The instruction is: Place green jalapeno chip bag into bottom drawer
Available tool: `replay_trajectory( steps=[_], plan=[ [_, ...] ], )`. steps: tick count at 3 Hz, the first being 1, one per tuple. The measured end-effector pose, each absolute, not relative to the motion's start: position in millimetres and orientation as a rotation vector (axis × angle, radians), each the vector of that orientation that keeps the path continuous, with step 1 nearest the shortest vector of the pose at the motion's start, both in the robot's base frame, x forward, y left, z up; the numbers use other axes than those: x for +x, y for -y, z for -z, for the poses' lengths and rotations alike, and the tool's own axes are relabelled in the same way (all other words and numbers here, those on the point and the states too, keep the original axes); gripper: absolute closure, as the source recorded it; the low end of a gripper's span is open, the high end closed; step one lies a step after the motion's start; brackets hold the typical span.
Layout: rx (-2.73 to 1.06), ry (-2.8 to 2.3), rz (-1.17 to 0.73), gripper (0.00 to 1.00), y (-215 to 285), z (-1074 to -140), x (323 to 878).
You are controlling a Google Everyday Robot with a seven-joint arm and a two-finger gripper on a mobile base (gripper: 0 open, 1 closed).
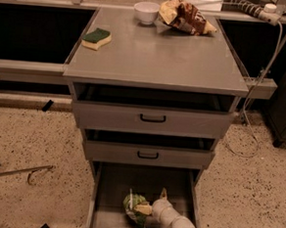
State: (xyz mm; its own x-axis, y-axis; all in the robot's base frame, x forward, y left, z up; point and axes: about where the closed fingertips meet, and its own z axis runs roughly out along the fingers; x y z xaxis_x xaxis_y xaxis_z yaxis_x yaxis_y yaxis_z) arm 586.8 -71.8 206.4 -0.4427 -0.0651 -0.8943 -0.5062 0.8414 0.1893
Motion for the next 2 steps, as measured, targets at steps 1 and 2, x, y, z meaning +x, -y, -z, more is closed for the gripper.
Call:
replay_trajectory(
  steps=[1,2],
  plan=[
    [-0.422,-1.985,-0.536,0.00,71.8,-206.4,586.8],
    [-0.414,-2.039,-0.510,0.00,76.2,-199.7,588.9]
  ],
)
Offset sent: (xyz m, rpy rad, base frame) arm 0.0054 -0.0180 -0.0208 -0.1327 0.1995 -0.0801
